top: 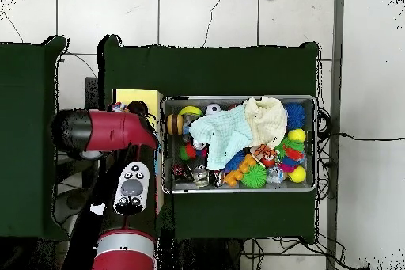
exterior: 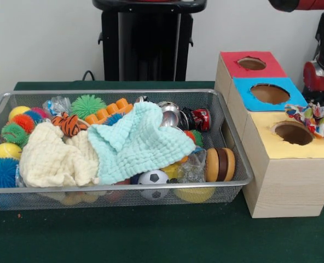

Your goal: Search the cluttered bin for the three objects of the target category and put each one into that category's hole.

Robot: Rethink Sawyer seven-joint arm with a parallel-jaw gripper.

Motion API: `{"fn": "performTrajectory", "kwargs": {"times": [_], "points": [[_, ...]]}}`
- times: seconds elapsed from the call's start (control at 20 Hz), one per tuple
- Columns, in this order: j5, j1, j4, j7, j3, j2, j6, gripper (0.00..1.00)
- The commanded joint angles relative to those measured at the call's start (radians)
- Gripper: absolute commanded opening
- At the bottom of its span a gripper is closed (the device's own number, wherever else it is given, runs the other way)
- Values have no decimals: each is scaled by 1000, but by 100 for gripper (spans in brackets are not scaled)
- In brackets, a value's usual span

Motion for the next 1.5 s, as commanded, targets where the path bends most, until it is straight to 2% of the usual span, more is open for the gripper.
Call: {"fn": "performTrajectory", "kwargs": {"times": [0.05,0.2,0.45,1.05,1.5], "points": [[-70,-43,8,123,-8,-10,-7,0],[-94,-53,9,101,-14,-34,-21,0],[-111,-80,2,62,-17,-77,11,0],[-162,-151,-42,10,35,-105,89,0],[-201,-199,0,-18,77,-145,77,0]]}}
